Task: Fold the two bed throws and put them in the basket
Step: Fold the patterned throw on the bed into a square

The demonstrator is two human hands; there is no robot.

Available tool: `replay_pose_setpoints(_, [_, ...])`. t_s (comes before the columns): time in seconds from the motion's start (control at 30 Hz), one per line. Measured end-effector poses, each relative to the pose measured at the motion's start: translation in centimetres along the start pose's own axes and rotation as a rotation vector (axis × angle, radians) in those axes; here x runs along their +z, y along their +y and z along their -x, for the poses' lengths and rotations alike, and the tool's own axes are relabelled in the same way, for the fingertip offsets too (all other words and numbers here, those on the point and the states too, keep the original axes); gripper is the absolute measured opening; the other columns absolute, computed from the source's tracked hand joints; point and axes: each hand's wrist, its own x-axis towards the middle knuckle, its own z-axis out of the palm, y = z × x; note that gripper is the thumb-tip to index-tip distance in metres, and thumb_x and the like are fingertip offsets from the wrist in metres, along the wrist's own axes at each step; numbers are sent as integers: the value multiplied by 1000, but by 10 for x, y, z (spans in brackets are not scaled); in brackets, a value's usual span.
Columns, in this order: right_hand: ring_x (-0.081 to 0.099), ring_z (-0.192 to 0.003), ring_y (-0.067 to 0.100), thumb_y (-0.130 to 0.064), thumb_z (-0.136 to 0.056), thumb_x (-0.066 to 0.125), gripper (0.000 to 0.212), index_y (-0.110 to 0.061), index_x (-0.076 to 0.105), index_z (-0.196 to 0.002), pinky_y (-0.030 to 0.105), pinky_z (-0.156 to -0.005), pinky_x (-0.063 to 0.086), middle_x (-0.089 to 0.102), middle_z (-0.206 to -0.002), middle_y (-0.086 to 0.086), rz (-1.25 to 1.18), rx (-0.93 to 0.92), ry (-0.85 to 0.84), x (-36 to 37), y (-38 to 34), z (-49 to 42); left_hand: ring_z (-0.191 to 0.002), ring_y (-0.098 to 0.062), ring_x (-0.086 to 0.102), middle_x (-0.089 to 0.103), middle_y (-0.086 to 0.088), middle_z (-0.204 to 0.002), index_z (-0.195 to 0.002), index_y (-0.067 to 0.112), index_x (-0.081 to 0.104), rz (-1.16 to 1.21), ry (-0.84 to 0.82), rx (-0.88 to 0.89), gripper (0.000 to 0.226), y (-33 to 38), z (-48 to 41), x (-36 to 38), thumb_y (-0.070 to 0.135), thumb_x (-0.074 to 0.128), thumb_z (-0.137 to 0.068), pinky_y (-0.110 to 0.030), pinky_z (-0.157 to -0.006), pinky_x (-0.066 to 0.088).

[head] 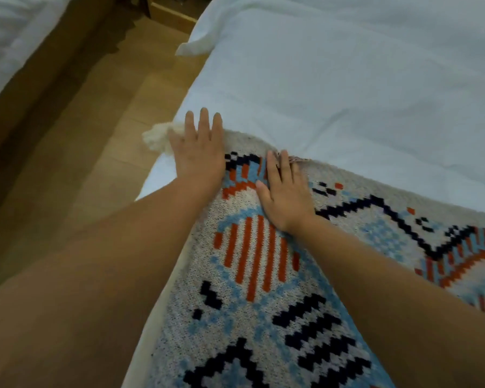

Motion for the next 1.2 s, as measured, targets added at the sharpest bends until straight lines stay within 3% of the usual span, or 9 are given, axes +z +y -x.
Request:
replay_pose_setpoints(0.07, [-9, -144, 31, -51, -96, 17, 63, -30, -16, -145, 38, -108, -13, -18, -157, 6, 10, -7, 59, 10, 3, 2, -144, -31, -12, -13, -9, -157, -148, 19, -11, 8, -2, 30, 61, 0, 11, 19, 21, 25, -98, -58, -112, 2])
replay_pose_setpoints(0.13, [-10, -144, 32, -50, -96, 19, 63, -30, -14, -146, 40, -110, -13, -18, -157, 6, 39, -24, 108, 10, 3, 3, -143, -32, -15, -17, -10, -156, -147, 23, -11, 48, 46, 29, 63, -1, 12, 24, 27, 28, -98, -58, -111, -4])
replay_pose_setpoints(0.23, [-15, -143, 30, -49, -96, 20, 62, -30, -11, -146, 45, -112, -14, -17, -157, 6, 52, -40, 161, 11, 0, 11, -143, -35, -12, -10, -13, -157, -149, 24, 1, 27, 135, 153, 62, -3, 17, 17, 37, 33, -97, -60, -109, -8])
replay_pose_setpoints(0.33, [-17, -143, 23, -49, -96, 16, 61, -30, -19, -142, 45, -108, -20, -17, -157, 4, 79, 1, 172, 17, -4, 27, -143, -34, -11, 1, -10, -158, -149, 21, 8, -110, 76, 330, 59, 5, 34, 16, 45, 17, -96, -58, -109, -11])
replay_pose_setpoints(0.47, [-18, -143, 16, -51, -95, 9, 61, -25, -21, -141, 42, -108, -21, -15, -157, 4, 68, 39, 129, 28, -11, 57, -143, -29, -16, -2, -8, -158, -149, 19, -1, -6, -110, 119, 66, 8, 49, 16, 54, 9, -94, -54, -110, -14])
replay_pose_setpoints(0.73, [-15, -144, 17, -43, -97, 14, 62, -17, -15, -145, 36, -109, -19, -13, -157, 5, 13, 43, 51, 48, -36, 141, -144, -20, -13, -10, -5, -158, -148, 20, -7, 164, -203, 107, 59, 22, 174, 19, 44, 14, -98, -46, -112, -15])
replay_pose_setpoints(1.0, [-31, -134, 12, -44, -98, 13, 62, -17, -20, -143, 32, -107, -25, -29, -148, -3, 18, -104, -110, 87, -54, 278, -143, -18, -17, -16, -2, -157, -146, 22, -14, 22, -286, 14, 59, 6, 314, 18, 45, 13, -98, -44, -112, -16])
replay_pose_setpoints(1.2, [-16, -144, 17, -45, -99, 17, 62, -16, -9, -147, 28, -109, -22, -14, -157, 4, -58, -185, -114, 82, -27, 391, -144, -21, -15, -13, -4, -157, -148, 19, -9, -39, -329, -10, 60, 41, 423, -11, 45, 12, -98, -46, -114, -10])
